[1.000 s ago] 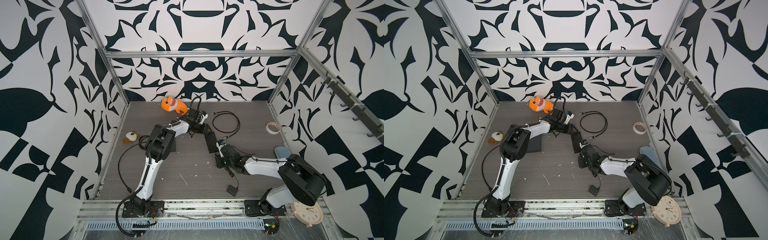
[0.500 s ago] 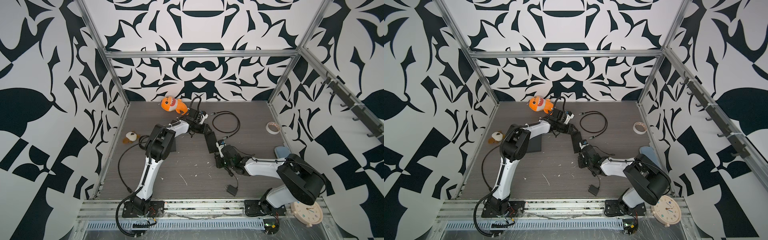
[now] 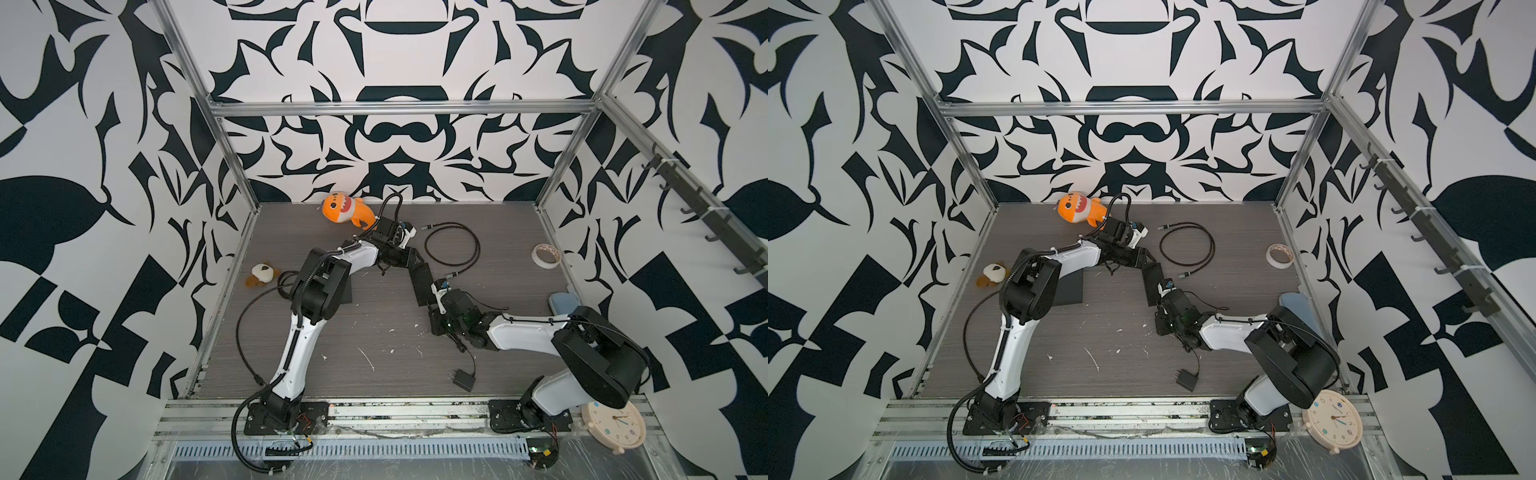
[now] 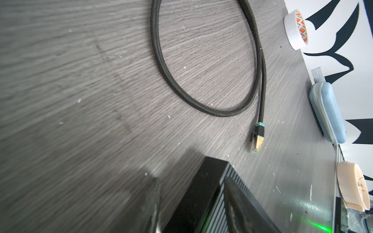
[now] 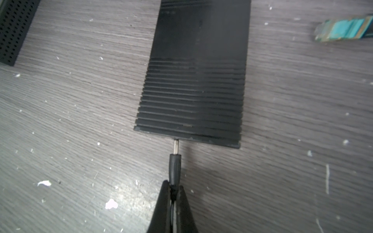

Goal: Insert the plug into the switch port

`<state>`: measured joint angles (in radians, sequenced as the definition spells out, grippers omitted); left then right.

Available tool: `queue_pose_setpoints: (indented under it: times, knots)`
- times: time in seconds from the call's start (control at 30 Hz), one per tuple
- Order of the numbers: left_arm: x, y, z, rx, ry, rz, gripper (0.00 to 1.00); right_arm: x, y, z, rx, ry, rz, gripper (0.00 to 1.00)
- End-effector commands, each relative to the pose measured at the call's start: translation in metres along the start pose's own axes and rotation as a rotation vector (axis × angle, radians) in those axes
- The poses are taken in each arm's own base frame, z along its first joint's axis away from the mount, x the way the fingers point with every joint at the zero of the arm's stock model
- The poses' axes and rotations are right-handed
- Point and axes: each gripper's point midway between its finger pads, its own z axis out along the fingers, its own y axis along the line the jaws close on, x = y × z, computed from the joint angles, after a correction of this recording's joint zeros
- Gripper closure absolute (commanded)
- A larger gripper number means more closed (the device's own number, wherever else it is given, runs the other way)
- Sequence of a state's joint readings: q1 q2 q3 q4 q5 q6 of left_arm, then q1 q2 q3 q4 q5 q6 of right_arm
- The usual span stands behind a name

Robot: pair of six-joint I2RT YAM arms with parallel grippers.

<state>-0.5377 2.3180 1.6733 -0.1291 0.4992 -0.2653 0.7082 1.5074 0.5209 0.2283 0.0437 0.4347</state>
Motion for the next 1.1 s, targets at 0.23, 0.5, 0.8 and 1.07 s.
queue_pose_setpoints:
  times: [0.23, 0.5, 0.8, 1.07]
  knots:
    - [0.039, 0.008, 0.0, 0.009, 0.061, -0.075, 0.48, -0.013, -0.01, -0.002, 0.068, 0.028, 0.08, 0.97]
    - [0.049, 0.009, 0.003, 0.023, 0.083, -0.086, 0.49, -0.024, -0.009, -0.002, 0.044, -0.008, 0.032, 0.96]
    - [0.061, 0.003, 0.005, 0.065, 0.136, -0.059, 0.51, -0.03, -0.021, 0.001, 0.016, -0.035, -0.009, 0.94]
    - [0.071, -0.009, 0.008, 0.114, 0.173, -0.024, 0.51, -0.047, -0.009, 0.006, -0.048, -0.07, -0.049, 0.92]
